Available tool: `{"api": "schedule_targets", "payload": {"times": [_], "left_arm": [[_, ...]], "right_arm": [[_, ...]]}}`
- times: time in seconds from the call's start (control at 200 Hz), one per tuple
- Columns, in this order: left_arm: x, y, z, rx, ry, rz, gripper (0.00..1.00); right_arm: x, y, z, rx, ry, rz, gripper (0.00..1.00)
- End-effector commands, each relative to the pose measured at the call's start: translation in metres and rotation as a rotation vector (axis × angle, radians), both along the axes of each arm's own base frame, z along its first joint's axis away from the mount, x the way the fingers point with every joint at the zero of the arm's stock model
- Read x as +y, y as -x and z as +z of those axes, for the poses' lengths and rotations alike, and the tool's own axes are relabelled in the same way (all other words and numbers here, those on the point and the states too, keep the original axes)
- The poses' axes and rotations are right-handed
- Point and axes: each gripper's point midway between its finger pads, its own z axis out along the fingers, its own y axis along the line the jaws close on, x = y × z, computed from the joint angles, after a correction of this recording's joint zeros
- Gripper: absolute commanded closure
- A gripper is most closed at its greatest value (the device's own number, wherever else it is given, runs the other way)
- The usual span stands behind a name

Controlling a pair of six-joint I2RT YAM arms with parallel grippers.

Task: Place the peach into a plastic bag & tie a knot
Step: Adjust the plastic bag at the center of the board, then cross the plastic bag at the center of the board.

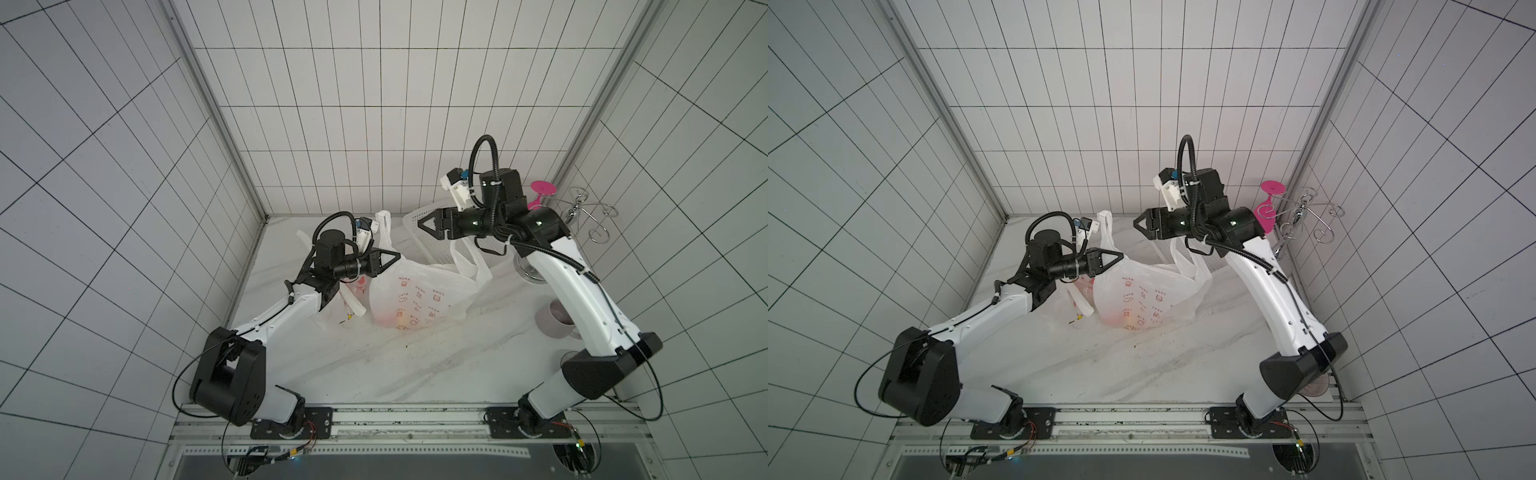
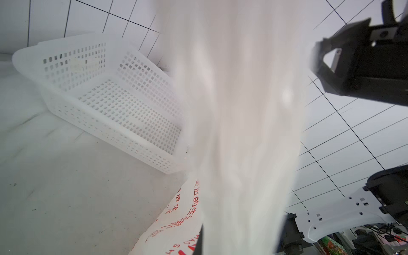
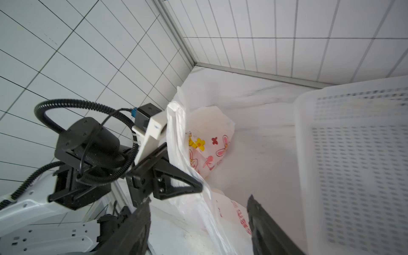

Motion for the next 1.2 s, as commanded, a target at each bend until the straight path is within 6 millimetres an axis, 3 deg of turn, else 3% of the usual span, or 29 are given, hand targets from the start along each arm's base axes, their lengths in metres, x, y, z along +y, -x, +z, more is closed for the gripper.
{"api": "schedule_targets", "payload": {"times": [0.0, 0.07, 0.15, 0.285, 0.495, 0.67, 0.755, 0.83, 0.94, 1.059, 1.194], "left_arm": [[0.003, -0.003, -0.002, 0.014, -0.044, 0.017, 1.00], [0.004, -0.002, 0.001, 0.010, -0.037, 0.005, 1.00], [0.003, 0.000, 0.006, 0.003, -0.029, -0.008, 1.00], [0.002, 0.003, 0.010, -0.013, -0.026, -0.024, 1.00], [0.002, 0.012, 0.017, -0.038, -0.019, -0.043, 1.00], [0.002, 0.016, 0.017, -0.040, -0.017, -0.047, 1.00], [0.002, 0.017, 0.019, -0.046, -0.016, -0.046, 1.00], [0.003, 0.016, 0.018, -0.044, -0.027, -0.039, 1.00], [0.005, 0.015, 0.012, -0.029, -0.043, -0.021, 1.00], [0.008, 0.015, -0.001, 0.018, -0.089, 0.015, 1.00], [0.016, 0.023, -0.038, 0.108, -0.231, 0.050, 1.00]], "right_arm": [[-0.063, 0.036, -0.014, -0.014, 0.322, -0.044, 0.23], [-0.093, 0.042, -0.025, -0.002, 0.410, -0.119, 0.18], [-0.107, 0.049, -0.030, 0.034, 0.416, -0.146, 0.14], [-0.088, 0.058, -0.043, 0.115, 0.341, -0.059, 0.14], [-0.071, 0.031, -0.058, 0.151, 0.341, -0.031, 0.17], [-0.052, 0.016, -0.074, 0.187, 0.352, 0.026, 0.29], [-0.040, 0.018, -0.079, 0.204, 0.356, 0.068, 0.52], [-0.029, 0.027, -0.060, 0.189, 0.273, 0.104, 0.72], [-0.007, 0.039, -0.004, 0.098, 0.044, 0.151, 0.91], [0.002, 0.051, 0.045, 0.027, -0.146, 0.192, 1.00], [-0.005, 0.057, 0.095, -0.030, -0.356, 0.196, 1.00]]}}
